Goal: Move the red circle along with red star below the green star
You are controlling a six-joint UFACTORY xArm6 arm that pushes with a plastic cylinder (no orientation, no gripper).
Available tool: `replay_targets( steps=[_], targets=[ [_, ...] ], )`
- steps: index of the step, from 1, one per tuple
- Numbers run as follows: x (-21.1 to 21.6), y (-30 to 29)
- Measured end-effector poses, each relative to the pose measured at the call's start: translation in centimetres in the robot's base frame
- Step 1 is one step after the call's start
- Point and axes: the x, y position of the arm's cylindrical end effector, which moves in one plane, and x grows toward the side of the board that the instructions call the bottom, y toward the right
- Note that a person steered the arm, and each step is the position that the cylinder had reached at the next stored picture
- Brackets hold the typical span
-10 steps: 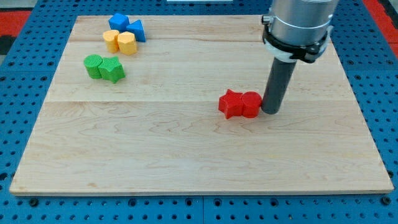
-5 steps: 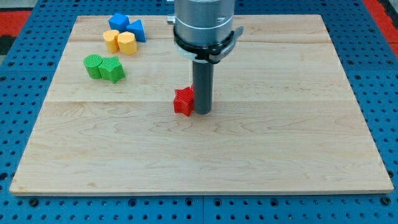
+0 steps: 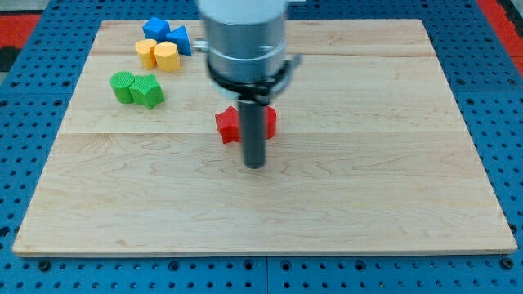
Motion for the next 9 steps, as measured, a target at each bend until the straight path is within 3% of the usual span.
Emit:
replay_targets(
  steps=[1,2,4,9],
  targets=[
    [-2.8,4.7],
    [-6.5,4.7],
    [-6.7,-3.8],
    [-6.0,-15.6]
  ],
)
